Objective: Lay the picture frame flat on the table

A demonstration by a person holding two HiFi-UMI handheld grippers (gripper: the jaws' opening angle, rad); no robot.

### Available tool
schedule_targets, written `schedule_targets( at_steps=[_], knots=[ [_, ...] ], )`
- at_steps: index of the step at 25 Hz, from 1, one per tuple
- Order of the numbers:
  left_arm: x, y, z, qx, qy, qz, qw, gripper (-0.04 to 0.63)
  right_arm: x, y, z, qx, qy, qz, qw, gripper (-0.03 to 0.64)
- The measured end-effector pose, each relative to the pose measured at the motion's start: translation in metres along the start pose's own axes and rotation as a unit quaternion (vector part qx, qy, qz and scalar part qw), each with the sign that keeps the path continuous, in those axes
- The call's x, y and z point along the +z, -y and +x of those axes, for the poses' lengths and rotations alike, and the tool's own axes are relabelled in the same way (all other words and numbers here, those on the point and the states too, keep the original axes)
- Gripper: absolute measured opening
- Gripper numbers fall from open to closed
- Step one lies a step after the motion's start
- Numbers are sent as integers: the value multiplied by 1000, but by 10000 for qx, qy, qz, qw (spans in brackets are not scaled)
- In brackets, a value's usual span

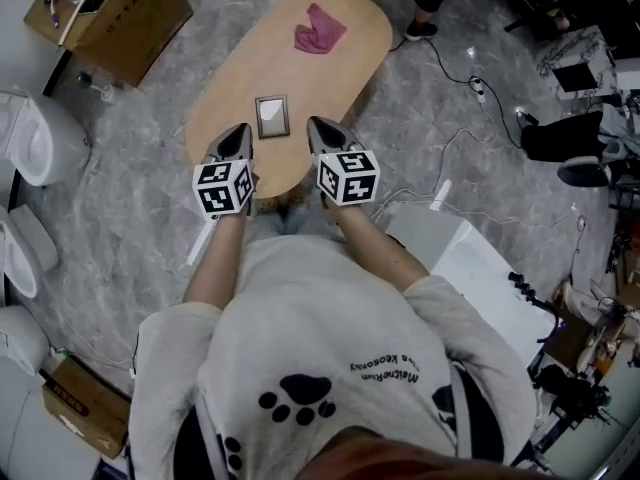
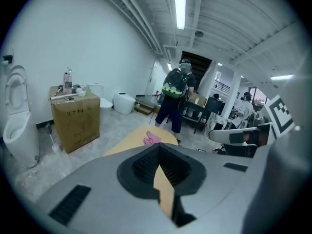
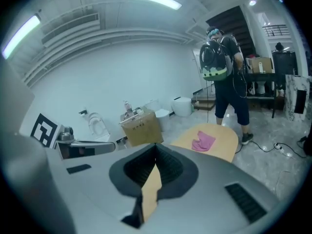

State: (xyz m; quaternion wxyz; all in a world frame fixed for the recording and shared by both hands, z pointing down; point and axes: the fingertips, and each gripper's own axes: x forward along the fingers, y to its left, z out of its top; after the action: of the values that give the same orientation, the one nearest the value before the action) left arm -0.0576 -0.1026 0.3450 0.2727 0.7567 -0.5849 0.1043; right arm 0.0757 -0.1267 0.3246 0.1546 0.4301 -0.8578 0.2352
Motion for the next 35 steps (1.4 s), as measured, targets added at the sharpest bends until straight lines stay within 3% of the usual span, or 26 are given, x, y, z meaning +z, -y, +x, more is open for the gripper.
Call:
schedule_targets(
  at_steps=[8, 17, 24, 35],
  knots=[
    [78, 38, -38, -67, 865, 506, 9949, 9, 77, -19, -46, 76, 1046, -421, 9936, 11],
    [141, 76, -83, -194, 1804, 921, 9791, 9, 139, -42, -94, 97, 1972, -838, 9767, 11],
    [153, 96, -109, -100, 2149, 1145, 9698, 9, 143, -57, -111, 233, 2095, -1217, 9699, 11],
    [140, 113, -103, -42, 2198, 1244, 9676, 9, 132, -46, -113, 366, 2065, -1235, 9699, 11]
  ],
)
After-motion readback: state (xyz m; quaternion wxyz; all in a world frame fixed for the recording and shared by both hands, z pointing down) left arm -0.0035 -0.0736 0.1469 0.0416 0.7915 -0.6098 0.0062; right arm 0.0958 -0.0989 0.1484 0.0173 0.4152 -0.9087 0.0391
